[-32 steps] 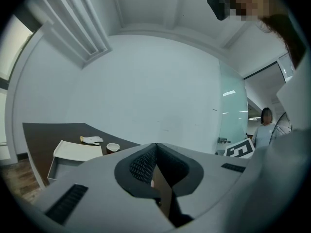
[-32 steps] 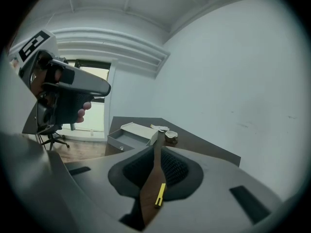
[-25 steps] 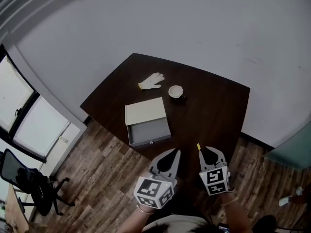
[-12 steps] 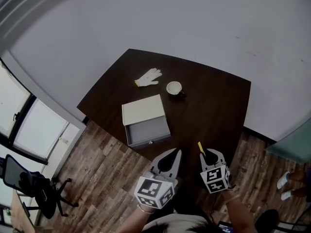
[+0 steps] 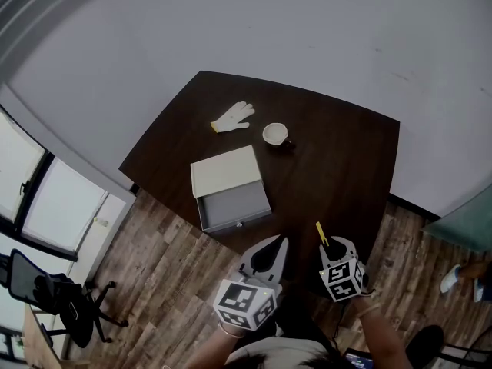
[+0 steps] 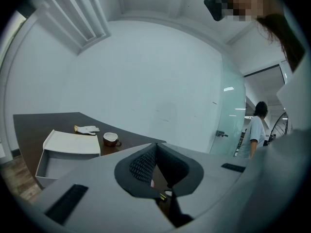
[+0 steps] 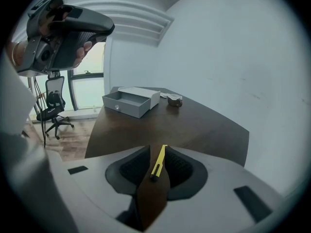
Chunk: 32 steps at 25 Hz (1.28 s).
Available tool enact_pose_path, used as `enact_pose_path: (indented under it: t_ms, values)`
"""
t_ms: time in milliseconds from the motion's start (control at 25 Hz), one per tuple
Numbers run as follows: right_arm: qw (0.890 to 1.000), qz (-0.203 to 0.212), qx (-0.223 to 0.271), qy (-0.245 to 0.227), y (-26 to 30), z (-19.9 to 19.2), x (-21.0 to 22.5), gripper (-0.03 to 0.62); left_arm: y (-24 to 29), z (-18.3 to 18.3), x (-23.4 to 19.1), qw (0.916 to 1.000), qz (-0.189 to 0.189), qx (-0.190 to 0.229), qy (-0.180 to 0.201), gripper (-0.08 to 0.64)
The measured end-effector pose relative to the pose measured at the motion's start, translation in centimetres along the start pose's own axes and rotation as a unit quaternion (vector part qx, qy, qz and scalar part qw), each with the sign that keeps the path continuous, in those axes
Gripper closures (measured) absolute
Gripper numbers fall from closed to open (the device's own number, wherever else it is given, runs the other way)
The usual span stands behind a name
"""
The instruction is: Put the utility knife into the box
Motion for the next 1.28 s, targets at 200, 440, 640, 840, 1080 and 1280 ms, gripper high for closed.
enact_pose_path:
  t_ms: [200,440,640,840,1080,1280]
  values:
    - [1.000,-0.004,-0.024,0.006,1.5,-1.6,0.4,0.488,0.3,-0.7,-0.6,0.9999,-0.005,-0.010,-0.003,0.543]
    - [0.999,-0.006,-0.047,0.013,3.2,-2.7,0.7,0.479,0.5,-1.3,-1.4,0.9998,-0.006,-0.019,-0.007,0.543]
    - [0.998,-0.011,-0.063,0.018,4.5,-3.6,1.0,0.479,0.3,-1.7,-2.1,0.9996,-0.005,-0.024,-0.011,0.543]
    - [0.996,-0.014,-0.075,0.034,5.2,-4.4,1.4,0.479,0.2,-2.0,-2.8,0.9995,-0.004,-0.029,-0.013,0.543]
    - [0.996,-0.013,-0.079,0.044,5.3,-4.6,0.9,0.518,-0.1,-2.3,-3.4,0.9994,-0.002,-0.029,-0.019,0.543]
    - [0.996,-0.026,-0.074,0.051,5.5,-4.6,0.8,0.520,-0.8,-2.4,-4.2,0.9994,0.004,-0.026,-0.022,0.543]
Point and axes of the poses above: the fingertips, and each gripper's own axes: y forward along the fingers, x to its right, z out of its top, the point moved 1 cm from there along -y, backward along the fingers, and after that the axes turned 14 degrees about y, right-handed, at the moved point
